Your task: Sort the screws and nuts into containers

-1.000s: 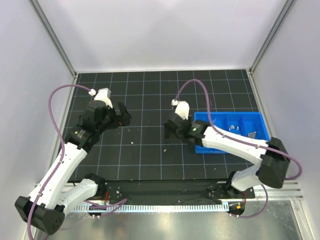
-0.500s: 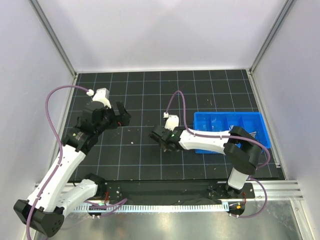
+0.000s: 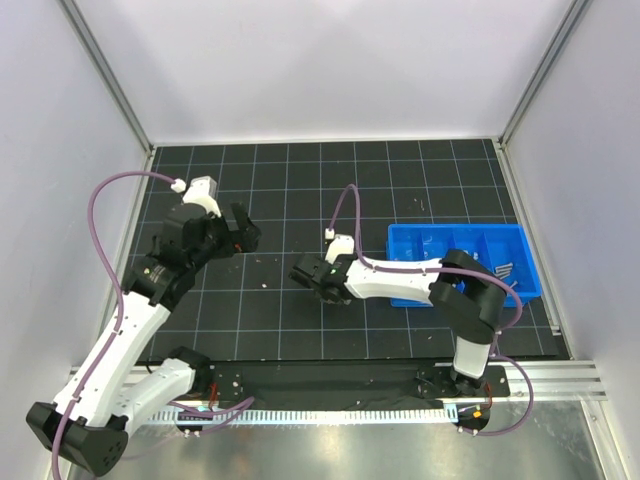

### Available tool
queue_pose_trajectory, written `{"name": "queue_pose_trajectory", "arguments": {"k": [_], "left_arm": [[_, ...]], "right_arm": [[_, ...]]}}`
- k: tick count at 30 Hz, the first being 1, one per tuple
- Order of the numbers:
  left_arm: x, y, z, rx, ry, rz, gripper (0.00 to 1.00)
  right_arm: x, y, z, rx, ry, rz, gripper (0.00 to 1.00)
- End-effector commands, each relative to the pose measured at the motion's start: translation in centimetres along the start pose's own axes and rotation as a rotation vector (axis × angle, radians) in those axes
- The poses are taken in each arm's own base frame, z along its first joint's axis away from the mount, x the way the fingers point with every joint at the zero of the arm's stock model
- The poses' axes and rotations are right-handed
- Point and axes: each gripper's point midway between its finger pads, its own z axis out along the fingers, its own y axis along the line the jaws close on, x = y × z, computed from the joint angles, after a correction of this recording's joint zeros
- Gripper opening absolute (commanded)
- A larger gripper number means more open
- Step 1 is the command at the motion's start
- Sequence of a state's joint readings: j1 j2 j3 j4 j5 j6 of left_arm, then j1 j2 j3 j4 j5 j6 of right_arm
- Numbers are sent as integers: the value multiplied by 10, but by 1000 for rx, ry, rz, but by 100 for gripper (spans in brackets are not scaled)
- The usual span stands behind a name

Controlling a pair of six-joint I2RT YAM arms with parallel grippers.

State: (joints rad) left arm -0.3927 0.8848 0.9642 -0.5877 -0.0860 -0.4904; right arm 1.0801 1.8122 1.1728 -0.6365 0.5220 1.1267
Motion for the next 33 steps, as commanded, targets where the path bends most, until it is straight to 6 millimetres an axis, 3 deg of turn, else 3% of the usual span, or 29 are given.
{"name": "queue_pose_trajectory", "arguments": {"k": [1, 6, 14, 22, 25, 31, 33], "left_arm": [[-14, -5, -6, 19, -59, -4, 100], [-14, -6, -6, 20, -59, -3, 100], [-15, -7, -8, 25, -62, -2, 100], [-12, -7, -5, 22, -50, 0, 100], [-13, -6, -6, 20, -53, 1, 100], [-12, -6, -4, 19, -46, 0, 100], [-11, -7, -4, 23, -44, -1, 100]], "right_arm": [[-5, 2, 1, 19, -31, 32, 44], [-1, 5, 3, 18, -13, 15, 38], [16, 0, 7, 40, 25, -8, 38], [22, -1, 7, 37, 49, -7, 19], [22, -6, 6, 51, 41, -16, 5], [-18, -11, -16, 37, -41, -14, 1], [-47, -18, -31, 17, -76, -2, 1]]}}
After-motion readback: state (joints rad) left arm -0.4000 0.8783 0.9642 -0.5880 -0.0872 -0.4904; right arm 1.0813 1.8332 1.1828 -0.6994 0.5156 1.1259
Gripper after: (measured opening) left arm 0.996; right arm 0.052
